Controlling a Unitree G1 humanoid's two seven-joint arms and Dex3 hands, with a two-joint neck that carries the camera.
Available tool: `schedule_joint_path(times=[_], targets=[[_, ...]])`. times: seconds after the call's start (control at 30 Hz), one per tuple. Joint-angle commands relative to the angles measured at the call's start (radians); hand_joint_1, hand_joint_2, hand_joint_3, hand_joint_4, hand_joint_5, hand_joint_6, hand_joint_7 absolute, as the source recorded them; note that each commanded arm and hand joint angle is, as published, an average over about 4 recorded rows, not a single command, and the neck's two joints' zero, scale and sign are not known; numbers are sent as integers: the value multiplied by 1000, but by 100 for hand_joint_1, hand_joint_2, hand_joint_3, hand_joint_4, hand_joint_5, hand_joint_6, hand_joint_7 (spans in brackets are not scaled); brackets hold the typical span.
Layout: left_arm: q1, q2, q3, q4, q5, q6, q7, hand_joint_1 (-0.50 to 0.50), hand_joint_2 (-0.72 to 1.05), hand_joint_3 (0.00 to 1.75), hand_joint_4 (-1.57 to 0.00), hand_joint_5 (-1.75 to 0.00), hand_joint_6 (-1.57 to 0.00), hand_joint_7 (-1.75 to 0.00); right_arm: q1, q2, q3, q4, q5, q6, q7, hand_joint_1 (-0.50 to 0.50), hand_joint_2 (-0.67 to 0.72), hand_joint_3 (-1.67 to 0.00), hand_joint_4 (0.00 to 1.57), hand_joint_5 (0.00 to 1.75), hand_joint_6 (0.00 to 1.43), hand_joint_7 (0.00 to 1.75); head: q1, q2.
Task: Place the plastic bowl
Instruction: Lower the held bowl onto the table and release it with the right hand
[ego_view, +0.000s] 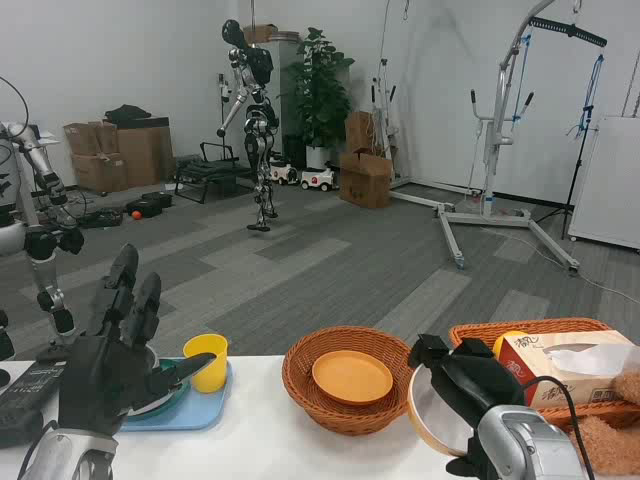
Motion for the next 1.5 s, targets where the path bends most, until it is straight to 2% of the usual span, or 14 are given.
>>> schedule_joint_path(times=[0.03, 0.1, 0.3, 0.47, 0.63, 0.7, 1.07, 1.2, 1.27, 1.4, 1.5], targets=[[36, -1, 13, 12, -15, -39, -2, -48, 57, 0, 0, 0, 0, 0, 4, 6, -10, -2, 9, -11, 10, -46, -60, -159, 157, 97, 137, 126, -55, -86], [36, -1, 12, 12, -15, -39, -2, -48, 58, 0, 0, 0, 0, 0, 4, 6, -10, -2, 9, -11, 10, -46, -60, -159, 157, 97, 137, 124, -34, -53], [36, -1, 12, 12, -15, -39, -2, -48, 54, 0, 0, 0, 0, 0, 4, 6, -11, -1, 9, -11, 9, -46, -60, -159, 157, 97, 137, 126, -35, -53], [36, -1, 12, 11, -15, -39, -2, -48, 52, 0, 0, 0, 0, 0, 4, 3, -11, -2, 9, -11, 10, -46, -60, -159, 157, 97, 137, 126, -38, -59], [36, -1, 12, 11, -15, -39, -2, -48, 58, 0, 0, 0, 0, 0, 4, 2, -11, -2, 10, -11, 10, -46, -60, -159, 157, 97, 137, 126, -41, -67], [36, -1, 11, 11, -15, -39, -2, -48, 54, 0, 0, 0, 0, 0, 5, 2, -11, -2, 10, -11, 10, -46, -60, -159, 157, 97, 137, 126, -39, -68], [36, -2, 9, 11, -15, -39, -2, -48, 52, 0, 0, 0, 0, 0, 7, 4, -11, -1, 11, -11, 10, -46, -60, -159, 157, 97, 137, 126, -38, -78], [36, -2, 9, 12, -15, -39, -2, -48, 56, 0, 0, 0, 0, 0, 7, 4, -11, -1, 11, -11, 10, -46, -60, -159, 157, 97, 137, 126, -39, -79], [36, -1, 9, 12, -15, -39, -2, -48, 52, 0, 0, 0, 0, 0, 7, 4, -10, 1, 10, -11, 10, -46, -60, -159, 157, 97, 137, 126, -40, -80], [36, -1, 9, 12, -15, -39, -2, -48, 60, 0, 0, 0, 0, 0, 7, 2, -7, 12, 10, -11, 10, -46, -60, -159, 157, 97, 137, 126, -45, -90], [36, -2, 9, 12, -15, -39, -2, -48, 56, 0, 0, 0, 0, 0, 7, 1, 0, 38, 1, -10, 10, -46, -60, -159, 157, 97, 137, 126, -54, -102]])
